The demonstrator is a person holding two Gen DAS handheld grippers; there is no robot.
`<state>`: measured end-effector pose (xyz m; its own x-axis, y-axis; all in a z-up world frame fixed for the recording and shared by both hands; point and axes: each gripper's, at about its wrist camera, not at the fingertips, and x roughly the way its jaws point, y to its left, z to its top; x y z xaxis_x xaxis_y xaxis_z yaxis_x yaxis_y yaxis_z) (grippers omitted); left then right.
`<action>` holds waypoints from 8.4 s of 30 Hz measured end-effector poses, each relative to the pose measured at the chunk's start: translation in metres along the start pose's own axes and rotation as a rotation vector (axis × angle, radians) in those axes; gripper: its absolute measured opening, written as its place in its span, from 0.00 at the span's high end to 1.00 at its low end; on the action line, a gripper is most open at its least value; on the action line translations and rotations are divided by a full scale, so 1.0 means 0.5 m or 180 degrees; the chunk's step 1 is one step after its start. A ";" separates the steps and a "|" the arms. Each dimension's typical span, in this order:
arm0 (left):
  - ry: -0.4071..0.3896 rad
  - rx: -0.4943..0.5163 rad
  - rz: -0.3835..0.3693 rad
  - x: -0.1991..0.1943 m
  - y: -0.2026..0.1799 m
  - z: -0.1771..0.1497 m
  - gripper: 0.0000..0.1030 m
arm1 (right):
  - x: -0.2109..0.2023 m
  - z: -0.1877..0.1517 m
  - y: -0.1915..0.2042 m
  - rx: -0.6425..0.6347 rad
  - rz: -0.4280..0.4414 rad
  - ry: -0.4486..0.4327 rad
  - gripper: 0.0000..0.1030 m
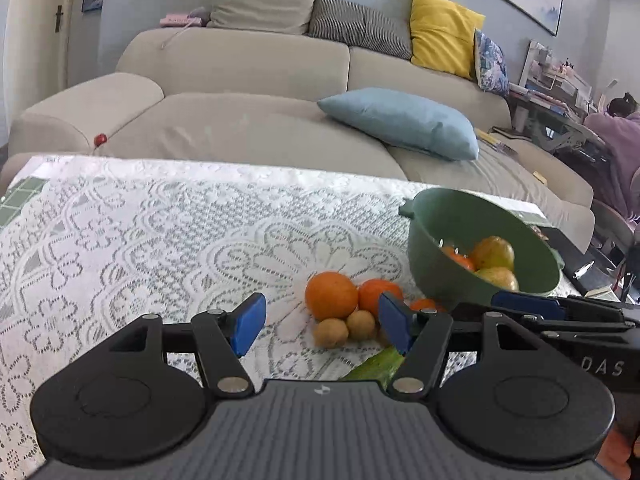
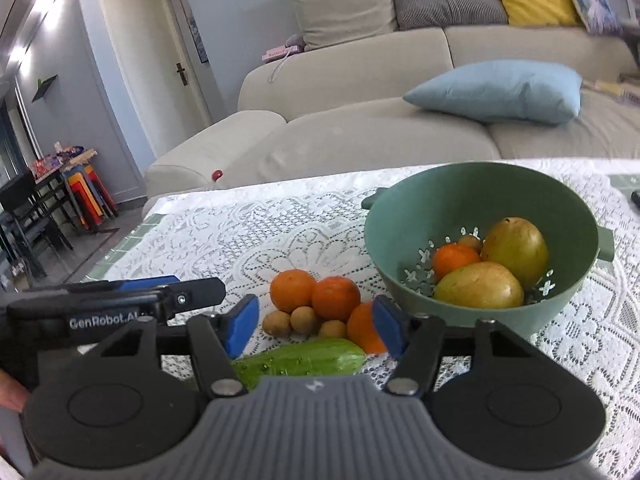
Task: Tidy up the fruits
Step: 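Withdraw both tools from the colander back over the remaining fruit, then grasp a large mandarin with the left gripper while the right gripper grasps another mandarin, then lift both mandarins and carry them over the green colander, then lower both mandarins into the colander and open both grippers, then withdraw both tools from the colander back toward the loose fruit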
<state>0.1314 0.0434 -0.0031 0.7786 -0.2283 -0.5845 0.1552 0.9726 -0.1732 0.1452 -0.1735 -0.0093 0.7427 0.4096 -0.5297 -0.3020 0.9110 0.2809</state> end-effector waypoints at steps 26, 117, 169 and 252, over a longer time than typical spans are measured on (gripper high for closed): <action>0.0124 0.0363 -0.0186 0.101 0.004 0.008 0.29 | 0.091 -0.035 -0.055 0.0409 -0.0360 0.0213 0.59; -0.0261 -0.0090 -0.0264 0.008 -0.069 0.031 0.51 | -0.010 0.019 -0.017 -0.0566 -0.0191 -0.0286 0.61; 0.0259 0.0127 -0.0430 0.222 -0.217 0.102 0.51 | 0.093 0.090 -0.182 -0.0939 -0.0685 -0.0061 0.61; 0.0333 0.0209 -0.0450 0.064 0.016 -0.034 0.53 | 0.091 -0.030 0.030 -0.0937 -0.0051 0.0124 0.87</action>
<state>0.1470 0.0432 -0.0366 0.6792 -0.3631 -0.6378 0.3007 0.9304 -0.2094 0.1654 -0.1403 -0.0412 0.7269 0.3915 -0.5642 -0.4551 0.8899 0.0311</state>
